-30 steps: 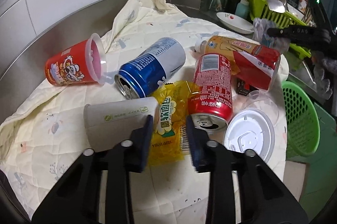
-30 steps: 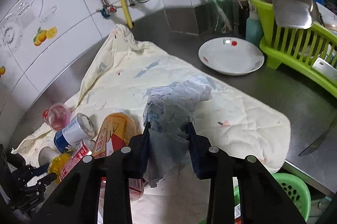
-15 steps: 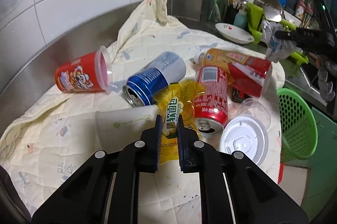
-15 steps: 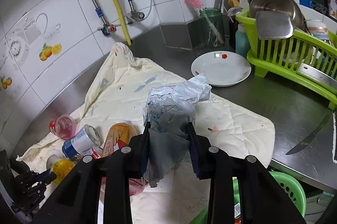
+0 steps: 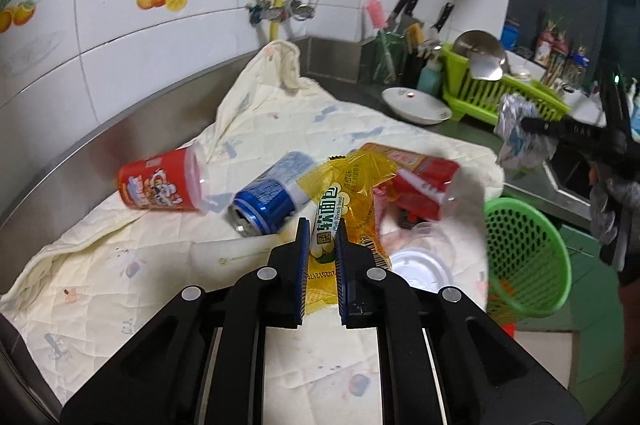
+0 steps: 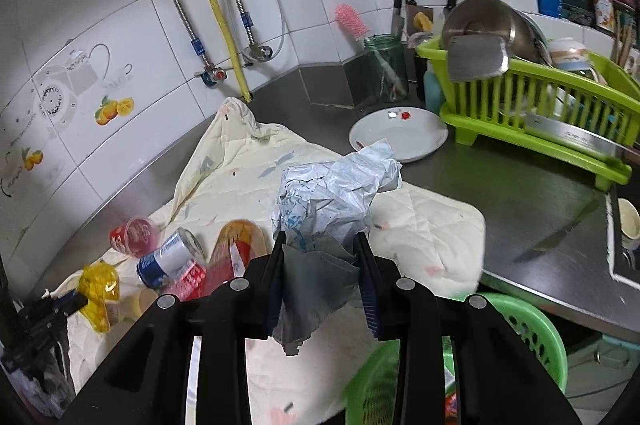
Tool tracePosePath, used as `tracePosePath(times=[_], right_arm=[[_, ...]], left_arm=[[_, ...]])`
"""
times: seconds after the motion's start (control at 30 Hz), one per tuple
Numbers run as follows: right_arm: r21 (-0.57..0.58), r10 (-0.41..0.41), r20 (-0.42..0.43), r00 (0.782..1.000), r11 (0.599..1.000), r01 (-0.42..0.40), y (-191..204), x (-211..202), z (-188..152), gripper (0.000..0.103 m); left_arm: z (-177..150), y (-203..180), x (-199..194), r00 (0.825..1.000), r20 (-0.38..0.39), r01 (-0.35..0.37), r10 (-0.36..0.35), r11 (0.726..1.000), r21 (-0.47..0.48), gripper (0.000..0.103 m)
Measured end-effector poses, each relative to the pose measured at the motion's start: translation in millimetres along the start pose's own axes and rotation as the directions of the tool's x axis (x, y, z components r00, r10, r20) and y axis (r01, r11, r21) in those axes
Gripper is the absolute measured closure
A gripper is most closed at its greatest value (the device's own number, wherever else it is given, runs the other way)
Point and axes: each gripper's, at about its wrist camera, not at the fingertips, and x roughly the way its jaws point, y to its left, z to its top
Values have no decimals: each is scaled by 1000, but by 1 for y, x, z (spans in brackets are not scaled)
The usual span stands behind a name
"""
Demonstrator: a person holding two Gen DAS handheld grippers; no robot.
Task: Collect trash
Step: 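Carry the pouch and foil wrapper to the green basket and release both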
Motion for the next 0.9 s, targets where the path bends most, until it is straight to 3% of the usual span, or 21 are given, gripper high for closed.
tracePosePath(times=[0.57,0.77,0.9], right_arm=[[139,-163,-93,982,975,175,-91,-43,-90,68],[178,-177,-103,979,965,193,-115,-50,-108,51],[181,-193,-91,977,962,207,-121,-57,-110,50]], left_arm=[[4,-86,1,980,4,200,-201,975,95,92],[6,-122,11,969,-21,247,-247,960,128,92],[5,-142,17,960,-37,279,-277,950,143,92]])
